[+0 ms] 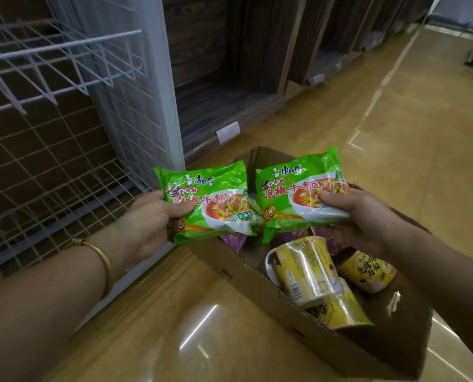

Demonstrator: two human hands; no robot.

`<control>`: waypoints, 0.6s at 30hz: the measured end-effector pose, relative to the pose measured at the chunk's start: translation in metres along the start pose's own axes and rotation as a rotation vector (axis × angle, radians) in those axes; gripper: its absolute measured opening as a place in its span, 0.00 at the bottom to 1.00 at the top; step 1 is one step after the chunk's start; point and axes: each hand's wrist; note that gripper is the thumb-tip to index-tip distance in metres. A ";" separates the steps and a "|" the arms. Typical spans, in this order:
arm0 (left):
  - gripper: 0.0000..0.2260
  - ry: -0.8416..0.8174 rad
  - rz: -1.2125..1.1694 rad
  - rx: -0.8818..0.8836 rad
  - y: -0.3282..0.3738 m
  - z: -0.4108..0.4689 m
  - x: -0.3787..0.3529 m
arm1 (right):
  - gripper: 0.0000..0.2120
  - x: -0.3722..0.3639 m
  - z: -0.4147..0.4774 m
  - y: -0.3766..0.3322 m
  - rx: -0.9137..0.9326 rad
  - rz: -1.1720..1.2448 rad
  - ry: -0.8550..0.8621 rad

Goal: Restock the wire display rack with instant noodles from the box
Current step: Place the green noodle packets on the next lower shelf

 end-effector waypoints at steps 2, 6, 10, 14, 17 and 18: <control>0.11 -0.022 -0.003 -0.010 0.011 -0.006 -0.002 | 0.16 -0.003 -0.007 -0.009 0.024 0.006 -0.018; 0.13 -0.071 0.012 -0.041 0.043 -0.026 -0.005 | 0.05 -0.013 -0.019 -0.031 0.078 0.030 -0.009; 0.18 -0.143 0.038 -0.078 0.082 -0.049 -0.005 | 0.05 -0.019 -0.036 -0.057 0.139 0.045 0.033; 0.19 -0.256 0.091 -0.097 0.124 -0.081 -0.012 | 0.31 -0.021 -0.066 -0.091 0.150 0.107 -0.051; 0.27 -0.331 0.094 -0.146 0.155 -0.106 -0.018 | 0.36 -0.017 -0.083 -0.119 0.176 0.141 -0.111; 0.31 -0.357 0.077 -0.165 0.165 -0.114 -0.019 | 0.28 -0.014 -0.087 -0.129 0.205 0.161 -0.134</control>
Point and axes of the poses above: each hand's wrist, its own z-axis towards the middle knuckle, its own x-axis out of the back of the hand, y = z × x, and after that the axes turned 5 degrees about -z, right-handed
